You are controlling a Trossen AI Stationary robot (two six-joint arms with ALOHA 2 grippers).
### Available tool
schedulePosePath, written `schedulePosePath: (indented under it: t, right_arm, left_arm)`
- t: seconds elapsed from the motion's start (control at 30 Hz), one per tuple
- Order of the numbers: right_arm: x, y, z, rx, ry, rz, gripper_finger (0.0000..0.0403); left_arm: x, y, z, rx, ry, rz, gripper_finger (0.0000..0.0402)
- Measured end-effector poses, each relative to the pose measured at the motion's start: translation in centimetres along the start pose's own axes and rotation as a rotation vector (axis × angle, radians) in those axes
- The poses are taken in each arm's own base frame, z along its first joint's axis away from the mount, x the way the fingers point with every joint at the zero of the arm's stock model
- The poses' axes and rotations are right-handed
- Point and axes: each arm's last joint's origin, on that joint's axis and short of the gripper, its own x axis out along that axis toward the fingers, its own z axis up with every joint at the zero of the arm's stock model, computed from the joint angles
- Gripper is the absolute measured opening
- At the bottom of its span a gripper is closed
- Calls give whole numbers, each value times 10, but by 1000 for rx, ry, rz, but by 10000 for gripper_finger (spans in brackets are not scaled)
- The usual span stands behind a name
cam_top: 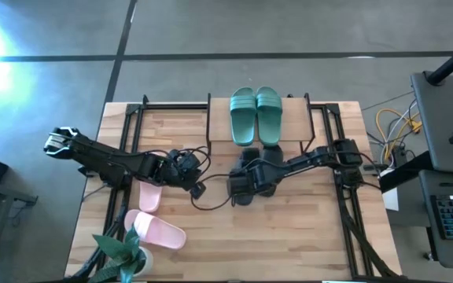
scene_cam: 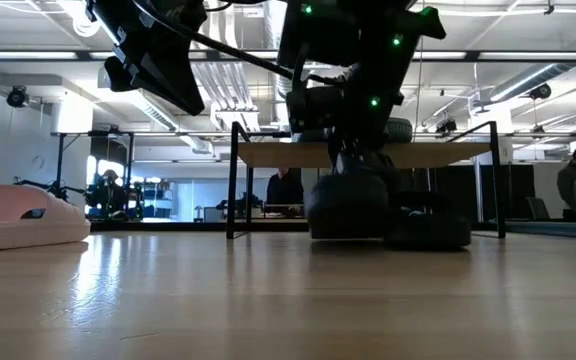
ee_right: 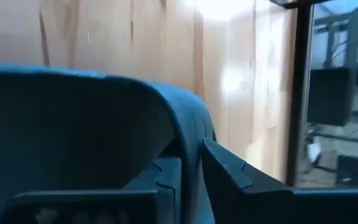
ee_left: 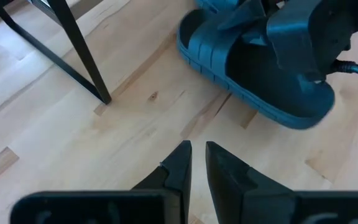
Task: Pick and place slides into the shelf
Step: Put the black slides under the shelf, then adjust the black slide on the shelf
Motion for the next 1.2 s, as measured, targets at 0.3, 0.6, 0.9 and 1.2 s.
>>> schedulePosePath:
  t: [0.3,0.6,0.9,1.2]
  right_arm:
    - [-10,-7,1,69,-38,9,108]
    - [-9,-6,-1,33,-17,35,136]
    - [-24,-13,-8,105,75,109,123]
    - [-42,-31,-32,485,322,323,74]
  left_arm:
    - [0,0,0,1,0,1,33]
    - [0,0,0,0,0,1,33]
    - [0,0,0,0,20,-19,33]
    - [14,2,-17,-81,87,-77,33]
